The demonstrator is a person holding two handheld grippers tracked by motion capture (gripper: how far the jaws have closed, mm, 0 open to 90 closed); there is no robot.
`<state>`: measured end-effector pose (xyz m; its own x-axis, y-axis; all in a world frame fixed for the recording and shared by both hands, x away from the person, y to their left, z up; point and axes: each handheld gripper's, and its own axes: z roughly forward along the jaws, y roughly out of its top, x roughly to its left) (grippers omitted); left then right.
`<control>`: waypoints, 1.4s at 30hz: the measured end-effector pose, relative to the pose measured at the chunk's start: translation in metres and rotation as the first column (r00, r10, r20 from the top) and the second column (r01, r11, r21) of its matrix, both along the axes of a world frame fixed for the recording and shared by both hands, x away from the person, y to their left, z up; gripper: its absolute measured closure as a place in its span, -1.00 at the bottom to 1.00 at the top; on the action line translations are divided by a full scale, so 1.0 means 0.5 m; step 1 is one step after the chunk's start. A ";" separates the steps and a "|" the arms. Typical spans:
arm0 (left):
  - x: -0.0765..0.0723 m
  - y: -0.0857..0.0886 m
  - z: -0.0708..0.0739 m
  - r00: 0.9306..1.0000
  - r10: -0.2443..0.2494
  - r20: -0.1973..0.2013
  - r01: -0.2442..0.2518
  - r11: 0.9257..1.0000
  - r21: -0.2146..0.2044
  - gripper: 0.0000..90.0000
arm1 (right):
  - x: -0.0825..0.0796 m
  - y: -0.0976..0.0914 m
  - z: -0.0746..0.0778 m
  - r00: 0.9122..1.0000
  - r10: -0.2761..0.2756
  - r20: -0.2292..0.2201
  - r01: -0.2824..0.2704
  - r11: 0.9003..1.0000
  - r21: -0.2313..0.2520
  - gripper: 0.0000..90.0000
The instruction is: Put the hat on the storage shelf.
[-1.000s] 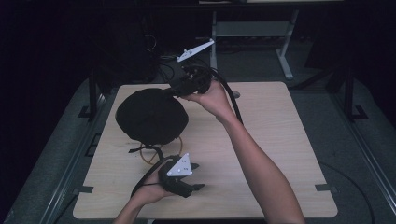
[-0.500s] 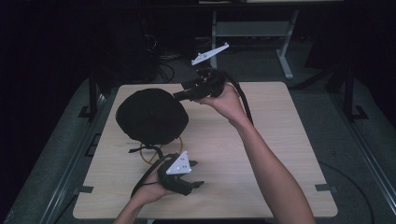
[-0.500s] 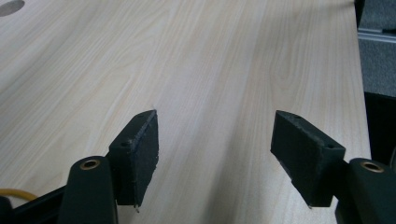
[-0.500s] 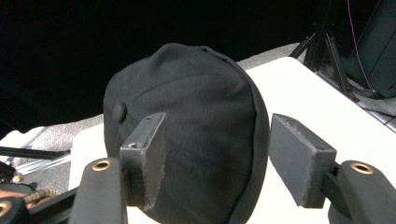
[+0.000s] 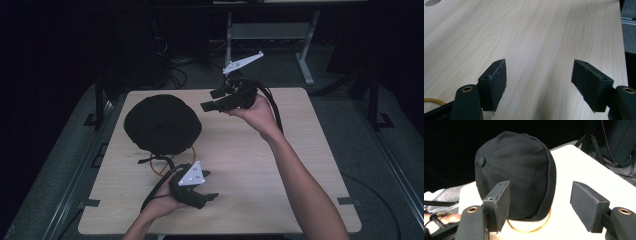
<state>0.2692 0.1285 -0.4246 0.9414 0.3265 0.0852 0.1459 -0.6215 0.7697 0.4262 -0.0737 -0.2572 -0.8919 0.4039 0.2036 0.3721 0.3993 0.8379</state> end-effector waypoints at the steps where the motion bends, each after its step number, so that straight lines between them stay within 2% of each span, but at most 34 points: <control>1: 0.001 0.000 0.000 1.000 0.000 0.003 0.000 1.000 0.005 -0.39 | -0.001 -0.006 -0.002 1.000 -0.003 -0.005 0.003 1.000 0.000 -0.30; 17: 0.004 0.002 -0.002 1.000 0.007 0.005 -0.007 1.000 0.011 -0.40 | -0.017 -0.076 -0.027 0.999 -0.039 -0.024 0.039 0.999 -0.003 -0.39; 21: 0.005 0.003 0.000 1.000 0.024 -0.006 -0.024 1.000 -0.011 -0.40 | -0.023 -0.091 -0.033 0.998 -0.051 -0.024 0.051 0.999 -0.003 -0.40; 29: 0.009 0.006 0.001 1.000 0.019 0.002 -0.019 1.000 0.001 -0.40 | -0.032 -0.120 -0.045 0.997 -0.071 -0.034 0.070 0.998 -0.004 -0.43; 42: 0.010 0.010 0.005 0.999 0.042 -0.012 -0.043 0.999 -0.022 -0.42 | -0.048 -0.166 -0.069 0.994 -0.103 -0.042 0.103 0.995 -0.002 -0.47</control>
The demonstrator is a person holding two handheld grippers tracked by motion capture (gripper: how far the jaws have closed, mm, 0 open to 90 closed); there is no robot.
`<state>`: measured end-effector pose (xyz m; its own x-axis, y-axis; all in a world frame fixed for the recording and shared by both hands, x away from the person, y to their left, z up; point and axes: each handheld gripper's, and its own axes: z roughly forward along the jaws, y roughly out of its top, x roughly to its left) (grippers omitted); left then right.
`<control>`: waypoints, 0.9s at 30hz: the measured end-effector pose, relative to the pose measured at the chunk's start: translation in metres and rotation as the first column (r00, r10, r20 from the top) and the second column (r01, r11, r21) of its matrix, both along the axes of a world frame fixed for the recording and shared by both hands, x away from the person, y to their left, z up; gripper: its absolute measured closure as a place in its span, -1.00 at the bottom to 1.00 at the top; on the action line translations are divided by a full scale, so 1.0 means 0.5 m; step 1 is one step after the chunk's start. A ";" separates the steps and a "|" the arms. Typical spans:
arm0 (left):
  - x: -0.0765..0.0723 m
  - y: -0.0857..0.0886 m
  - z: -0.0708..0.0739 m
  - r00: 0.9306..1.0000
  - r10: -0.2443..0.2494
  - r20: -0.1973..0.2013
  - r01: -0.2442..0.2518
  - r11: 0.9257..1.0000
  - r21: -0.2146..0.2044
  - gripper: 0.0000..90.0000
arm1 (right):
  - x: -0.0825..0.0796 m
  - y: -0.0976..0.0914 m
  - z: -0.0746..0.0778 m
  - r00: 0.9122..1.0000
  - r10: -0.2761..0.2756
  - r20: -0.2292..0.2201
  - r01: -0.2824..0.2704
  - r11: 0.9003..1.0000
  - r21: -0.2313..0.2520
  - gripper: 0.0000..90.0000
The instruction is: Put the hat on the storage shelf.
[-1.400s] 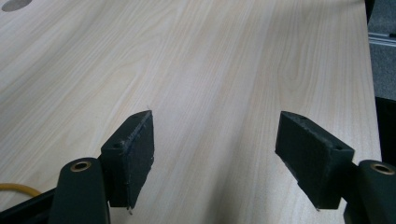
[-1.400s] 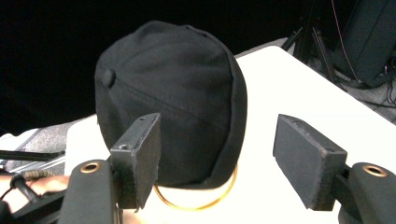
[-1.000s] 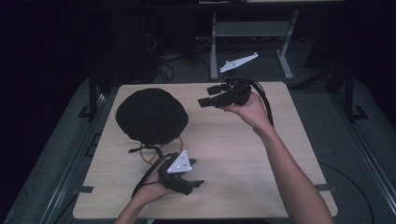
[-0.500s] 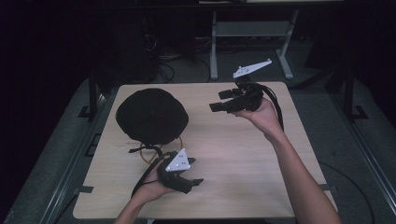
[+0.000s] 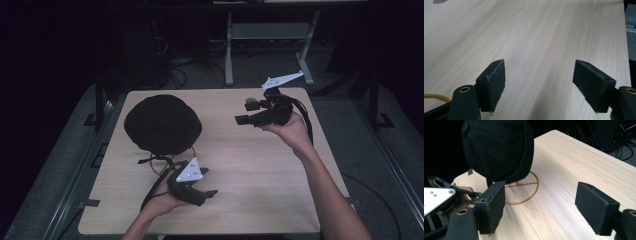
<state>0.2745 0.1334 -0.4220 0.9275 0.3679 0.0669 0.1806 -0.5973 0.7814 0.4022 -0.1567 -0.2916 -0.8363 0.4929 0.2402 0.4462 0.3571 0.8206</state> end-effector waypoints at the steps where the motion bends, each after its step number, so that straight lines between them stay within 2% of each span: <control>1: 0.001 0.000 -0.001 1.000 0.001 0.002 -0.001 1.000 -0.001 -0.43 | -0.002 -0.004 -0.004 1.000 -0.004 -0.003 0.004 1.000 -0.002 -0.48; 17: 0.002 -0.002 -0.005 1.000 0.005 -0.009 -0.004 1.000 0.020 -0.44 | -0.033 -0.067 -0.054 0.999 -0.032 -0.034 0.033 0.999 0.009 -0.51; 27: 0.001 -0.003 -0.008 1.000 0.016 -0.010 -0.016 1.000 0.014 -0.44 | -0.055 -0.105 -0.080 0.997 -0.052 -0.048 0.053 0.999 0.012 -0.52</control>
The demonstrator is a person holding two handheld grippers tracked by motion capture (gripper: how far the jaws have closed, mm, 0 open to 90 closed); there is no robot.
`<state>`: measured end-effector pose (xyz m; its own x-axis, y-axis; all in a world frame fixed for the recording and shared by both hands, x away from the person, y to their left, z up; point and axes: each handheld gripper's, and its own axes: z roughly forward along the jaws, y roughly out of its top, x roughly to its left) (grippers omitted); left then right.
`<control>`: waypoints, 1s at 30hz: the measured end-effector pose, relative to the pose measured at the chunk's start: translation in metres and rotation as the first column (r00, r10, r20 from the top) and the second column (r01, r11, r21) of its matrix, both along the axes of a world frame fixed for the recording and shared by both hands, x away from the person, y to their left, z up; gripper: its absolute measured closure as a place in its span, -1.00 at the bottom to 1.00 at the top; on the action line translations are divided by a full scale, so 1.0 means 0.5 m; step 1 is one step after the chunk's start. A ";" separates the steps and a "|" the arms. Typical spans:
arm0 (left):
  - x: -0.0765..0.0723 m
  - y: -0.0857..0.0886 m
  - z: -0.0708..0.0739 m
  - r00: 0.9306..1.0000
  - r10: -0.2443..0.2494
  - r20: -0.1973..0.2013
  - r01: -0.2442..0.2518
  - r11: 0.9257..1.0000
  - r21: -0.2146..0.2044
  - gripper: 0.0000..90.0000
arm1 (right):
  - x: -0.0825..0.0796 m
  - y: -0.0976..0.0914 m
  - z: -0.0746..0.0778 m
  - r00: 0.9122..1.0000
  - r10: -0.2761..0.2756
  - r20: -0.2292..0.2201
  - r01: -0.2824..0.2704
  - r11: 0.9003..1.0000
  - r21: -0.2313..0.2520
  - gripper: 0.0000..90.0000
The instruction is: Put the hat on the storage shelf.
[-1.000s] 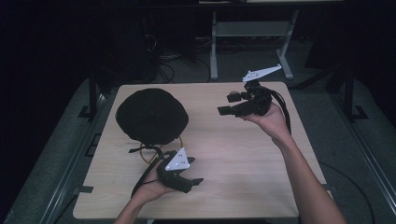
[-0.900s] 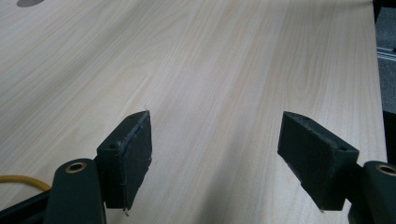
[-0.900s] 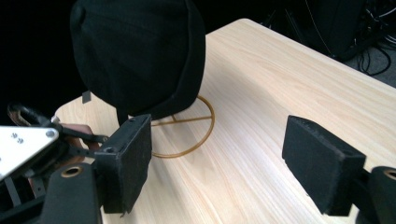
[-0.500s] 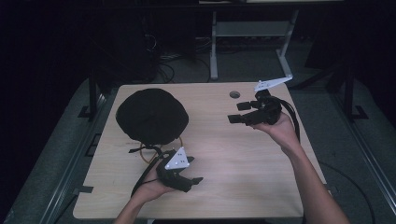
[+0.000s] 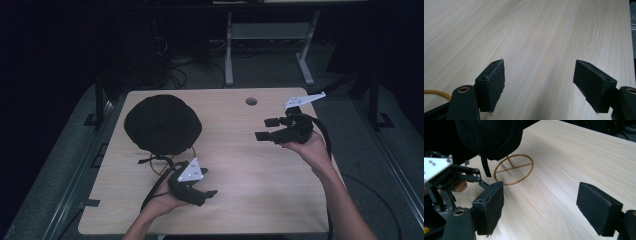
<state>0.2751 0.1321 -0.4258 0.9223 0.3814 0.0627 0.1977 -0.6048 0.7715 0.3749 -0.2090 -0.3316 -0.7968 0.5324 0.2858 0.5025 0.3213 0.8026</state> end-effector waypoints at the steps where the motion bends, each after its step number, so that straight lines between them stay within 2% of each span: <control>1: 0.000 0.000 0.000 1.000 0.000 0.003 0.000 1.000 -0.001 -0.44 | -0.002 -0.002 -0.003 1.000 -0.002 -0.001 0.002 1.000 0.000 -0.52; 7: 0.001 0.003 0.003 1.000 0.012 0.017 -0.012 1.000 0.005 -0.44 | -0.015 -0.026 -0.022 1.000 -0.014 -0.018 0.014 1.000 0.003 -0.53; 9: 0.000 0.005 0.004 1.000 0.018 0.014 -0.018 1.000 -0.003 -0.44 | -0.018 -0.033 -0.029 1.000 -0.023 -0.021 0.023 1.000 0.011 -0.53; 16: 0.001 0.005 -0.001 1.000 0.017 0.007 -0.017 1.000 0.010 -0.44 | -0.032 -0.052 -0.048 0.999 -0.032 -0.028 0.032 0.999 0.008 -0.54; 18: 0.001 0.004 -0.003 1.000 0.016 0.004 -0.016 1.000 0.011 -0.44 | -0.038 -0.059 -0.054 0.999 -0.033 -0.043 0.034 0.999 0.021 -0.54; 30: 0.001 0.003 -0.005 1.000 0.021 -0.002 -0.021 1.000 0.020 -0.44 | -0.066 -0.096 -0.096 0.996 -0.058 -0.073 0.060 0.998 0.018 -0.56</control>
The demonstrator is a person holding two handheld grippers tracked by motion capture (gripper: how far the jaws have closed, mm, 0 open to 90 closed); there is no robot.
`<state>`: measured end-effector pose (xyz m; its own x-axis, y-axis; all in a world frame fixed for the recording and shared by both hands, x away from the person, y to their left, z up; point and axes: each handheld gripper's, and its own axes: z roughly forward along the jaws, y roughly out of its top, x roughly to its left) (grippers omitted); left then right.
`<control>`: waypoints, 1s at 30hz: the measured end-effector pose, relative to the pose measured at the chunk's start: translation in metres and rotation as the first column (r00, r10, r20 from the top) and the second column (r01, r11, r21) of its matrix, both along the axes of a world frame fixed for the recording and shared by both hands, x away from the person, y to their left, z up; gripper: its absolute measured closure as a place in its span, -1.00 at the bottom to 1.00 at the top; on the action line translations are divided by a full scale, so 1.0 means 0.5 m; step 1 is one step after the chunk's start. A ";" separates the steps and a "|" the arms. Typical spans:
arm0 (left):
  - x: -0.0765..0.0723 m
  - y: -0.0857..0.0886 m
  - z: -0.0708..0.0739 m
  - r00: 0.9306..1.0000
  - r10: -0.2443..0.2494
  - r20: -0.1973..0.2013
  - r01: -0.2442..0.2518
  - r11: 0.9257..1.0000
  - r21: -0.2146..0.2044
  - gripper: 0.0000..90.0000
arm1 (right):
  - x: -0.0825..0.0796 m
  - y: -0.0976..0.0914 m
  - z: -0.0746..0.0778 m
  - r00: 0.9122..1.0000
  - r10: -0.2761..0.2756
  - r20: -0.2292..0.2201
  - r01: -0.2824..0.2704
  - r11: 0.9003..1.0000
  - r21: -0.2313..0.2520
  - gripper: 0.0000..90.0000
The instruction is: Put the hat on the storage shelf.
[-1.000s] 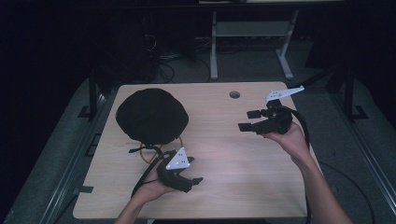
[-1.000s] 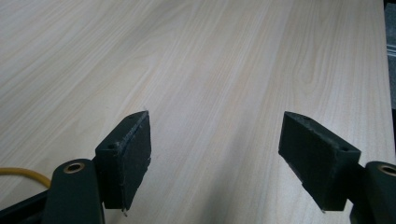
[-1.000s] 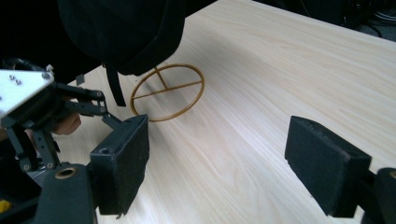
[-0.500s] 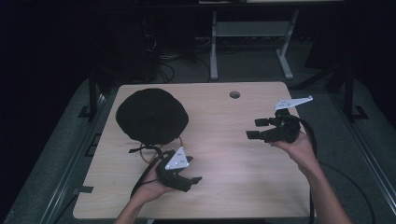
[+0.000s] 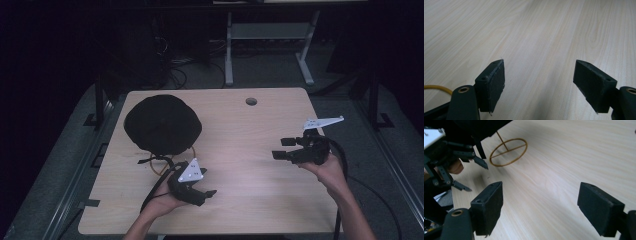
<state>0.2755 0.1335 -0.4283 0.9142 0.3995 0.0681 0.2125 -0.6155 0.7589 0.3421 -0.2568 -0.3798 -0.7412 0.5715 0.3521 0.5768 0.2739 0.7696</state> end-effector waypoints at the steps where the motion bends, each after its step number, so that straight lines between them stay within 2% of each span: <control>1: 0.000 0.000 0.000 1.000 0.000 0.000 0.000 1.000 -0.001 -0.44 | -0.002 -0.003 -0.004 1.000 -0.001 0.006 0.001 1.000 0.001 -0.56; 6: 0.000 0.000 -0.002 1.000 -0.001 -0.004 0.001 1.000 0.002 -0.44 | -0.013 -0.017 -0.020 1.000 -0.011 -0.013 0.011 1.000 -0.003 -0.57; 30: -0.002 -0.002 -0.004 1.000 -0.003 -0.011 0.003 1.000 0.006 -0.44 | -0.085 -0.065 -0.090 0.998 -0.059 -0.026 0.059 0.998 0.015 -0.56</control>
<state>0.2745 0.1326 -0.4304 0.9161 0.3964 0.0602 0.2191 -0.6207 0.7528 0.2995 -0.2892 -0.4250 -0.6972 0.6081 0.3796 0.6110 0.2271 0.7583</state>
